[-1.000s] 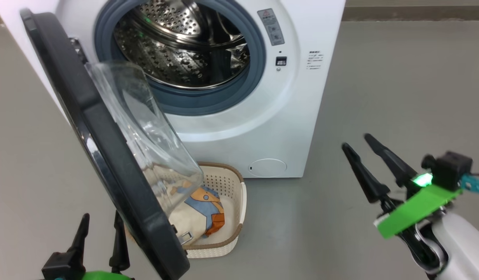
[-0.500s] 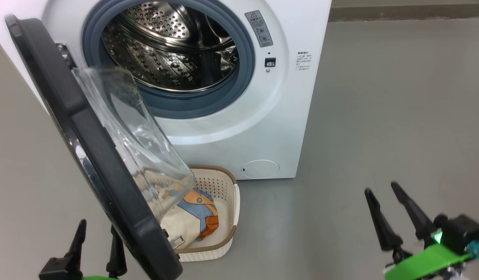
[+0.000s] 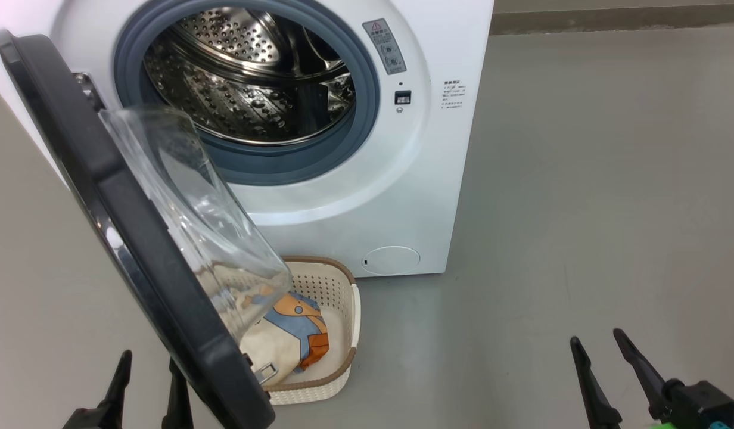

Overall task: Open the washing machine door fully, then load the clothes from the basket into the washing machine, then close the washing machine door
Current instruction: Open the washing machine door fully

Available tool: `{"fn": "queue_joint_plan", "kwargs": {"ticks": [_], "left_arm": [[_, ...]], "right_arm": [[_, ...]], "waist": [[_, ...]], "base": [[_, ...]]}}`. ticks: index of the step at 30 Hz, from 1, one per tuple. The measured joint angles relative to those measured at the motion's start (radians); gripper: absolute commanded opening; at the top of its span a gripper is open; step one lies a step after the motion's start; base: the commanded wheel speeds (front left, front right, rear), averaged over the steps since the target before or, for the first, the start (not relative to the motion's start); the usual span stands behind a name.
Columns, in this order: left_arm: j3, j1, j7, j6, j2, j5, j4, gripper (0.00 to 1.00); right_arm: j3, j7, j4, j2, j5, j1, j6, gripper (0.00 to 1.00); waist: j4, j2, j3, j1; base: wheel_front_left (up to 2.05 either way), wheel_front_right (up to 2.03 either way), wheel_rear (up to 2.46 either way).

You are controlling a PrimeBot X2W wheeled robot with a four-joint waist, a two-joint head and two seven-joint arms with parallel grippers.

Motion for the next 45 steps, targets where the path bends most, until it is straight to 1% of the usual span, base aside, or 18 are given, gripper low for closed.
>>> {"fn": "queue_joint_plan", "kwargs": {"ticks": [5, 12, 16, 27, 28, 29, 30, 37, 41, 43, 45], "left_arm": [[-0.002, 0.003, 0.000, 0.000, 0.000, -0.001, -0.007, 1.00], [-0.002, 0.016, 0.000, 0.007, 0.000, -0.004, -0.009, 1.00], [-0.003, 0.020, 0.000, 0.007, 0.000, -0.004, -0.008, 1.00], [-0.002, 0.020, 0.000, 0.007, 0.000, -0.004, -0.007, 1.00], [-0.002, 0.020, 0.000, 0.007, 0.000, -0.004, -0.005, 0.80], [-0.002, 0.020, 0.000, 0.007, 0.000, -0.004, -0.002, 0.21], [-0.002, 0.020, 0.000, 0.007, 0.000, -0.004, 0.001, 0.00], [0.016, 0.020, 0.000, 0.018, 0.000, -0.012, 0.018, 0.00], [0.066, 0.020, 0.000, 0.042, 0.000, -0.027, 0.003, 0.00], [0.104, 0.019, 0.000, 0.057, 0.000, -0.025, -0.029, 0.00], [0.143, 0.017, 0.000, 0.082, 0.000, -0.014, -0.073, 0.00]], "right_arm": [[-0.036, 0.000, 0.001, 0.021, -0.046, 0.026, 0.001, 1.00], [-0.072, 0.000, 0.009, 0.042, -0.055, 0.037, 0.001, 1.00], [-0.077, 0.000, 0.013, 0.052, -0.056, 0.037, 0.001, 1.00], [-0.077, 0.000, 0.028, 0.053, -0.056, 0.037, 0.001, 1.00], [-0.077, 0.000, 0.029, 0.053, -0.056, 0.037, 0.001, 1.00], [-0.077, 0.000, 0.030, 0.053, -0.056, 0.037, 0.001, 1.00], [-0.077, 0.000, 0.031, 0.053, -0.056, 0.037, 0.001, 1.00], [-0.084, 0.000, 0.036, 0.053, -0.065, 0.037, 0.001, 1.00], [-0.087, 0.000, 0.037, 0.054, -0.065, 0.037, 0.001, 1.00], [-0.089, 0.000, 0.037, 0.054, -0.065, 0.038, 0.001, 1.00], [-0.090, 0.000, 0.037, 0.054, -0.065, 0.039, 0.001, 1.00]], "waist": [[0.002, 0.0000, -0.003, 0.0000], [0.006, 0.0000, -0.004, 0.0000], [0.008, 0.0000, -0.004, 0.0000], [0.010, 0.0000, -0.004, 0.0000], [0.011, 0.0000, -0.004, 0.0000], [0.011, 0.0000, -0.005, 0.0000], [0.011, 0.0000, -0.005, 0.0000], [0.016, 0.0000, -0.010, 0.0000], [0.022, 0.0000, -0.014, 0.0000], [0.025, -0.0001, -0.017, 0.0000], [0.029, 0.0000, -0.019, 0.0000]], "base": [[0.00, 0.00, 0.00], [0.00, 0.00, 0.00], [0.00, 0.00, 0.00], [0.00, 0.00, 0.00], [0.00, 0.00, 0.00], [0.00, 0.00, 0.00], [0.00, 0.00, 0.00], [0.00, 0.00, 0.00], [0.00, 0.00, 0.00], [0.00, 0.00, 0.00], [0.00, 0.00, 0.00]]}}
